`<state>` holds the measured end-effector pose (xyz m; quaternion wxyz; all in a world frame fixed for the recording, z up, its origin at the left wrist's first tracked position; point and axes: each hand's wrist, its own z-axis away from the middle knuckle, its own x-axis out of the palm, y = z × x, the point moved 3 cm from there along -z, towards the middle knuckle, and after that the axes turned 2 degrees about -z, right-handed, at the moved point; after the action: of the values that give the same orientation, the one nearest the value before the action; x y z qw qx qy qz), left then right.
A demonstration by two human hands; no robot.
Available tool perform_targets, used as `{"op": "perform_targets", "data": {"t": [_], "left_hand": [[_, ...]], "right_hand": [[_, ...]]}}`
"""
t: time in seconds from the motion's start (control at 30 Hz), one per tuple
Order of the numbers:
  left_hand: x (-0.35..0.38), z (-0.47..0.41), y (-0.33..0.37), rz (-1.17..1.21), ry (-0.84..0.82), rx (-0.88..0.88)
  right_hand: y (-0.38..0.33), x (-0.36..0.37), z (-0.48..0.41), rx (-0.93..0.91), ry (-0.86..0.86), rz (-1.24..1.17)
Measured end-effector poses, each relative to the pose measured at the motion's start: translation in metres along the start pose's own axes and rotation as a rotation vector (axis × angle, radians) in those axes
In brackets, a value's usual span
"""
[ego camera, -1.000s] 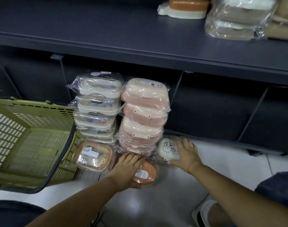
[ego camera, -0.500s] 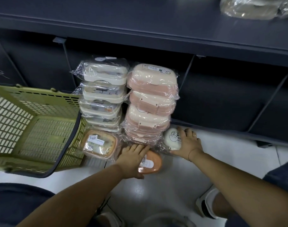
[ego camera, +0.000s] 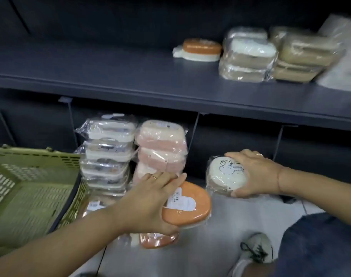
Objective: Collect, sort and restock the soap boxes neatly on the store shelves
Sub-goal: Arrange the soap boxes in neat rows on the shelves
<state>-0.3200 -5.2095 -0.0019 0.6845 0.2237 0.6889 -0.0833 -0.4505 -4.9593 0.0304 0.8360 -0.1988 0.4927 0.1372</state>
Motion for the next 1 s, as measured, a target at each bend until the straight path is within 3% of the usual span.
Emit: {"op": "perform_targets", "data": {"t": [0.07, 0.23, 0.43, 0.7, 0.87, 1.0], "left_hand": [[-0.047, -0.011, -0.003, -0.084, 0.122, 0.018], [-0.130, -0.055, -0.036, 0.000, 0.175, -0.092], [-0.153, -0.123, -0.089, -0.067, 0.225, -0.227], [-0.145, -0.195, -0.123, 0.036, 0.243, -0.231], [-0.134, -0.202, -0.145, 0.040, 0.262, -0.210], [-0.125, -0.185, -0.174, 0.072, 0.309, -0.376]], "right_hand": [[0.004, -0.039, 0.017, -0.027, 0.100, -0.078], [-0.001, -0.125, 0.027, -0.083, 0.383, -0.260], [0.012, -0.215, -0.031, -0.058, 0.720, -0.256], [0.056, -0.302, -0.138, 0.152, 0.682, -0.137], [0.070, -0.314, -0.176, 0.069, 0.598, -0.103], [0.074, -0.319, -0.190, 0.064, 0.610, 0.137]]}}
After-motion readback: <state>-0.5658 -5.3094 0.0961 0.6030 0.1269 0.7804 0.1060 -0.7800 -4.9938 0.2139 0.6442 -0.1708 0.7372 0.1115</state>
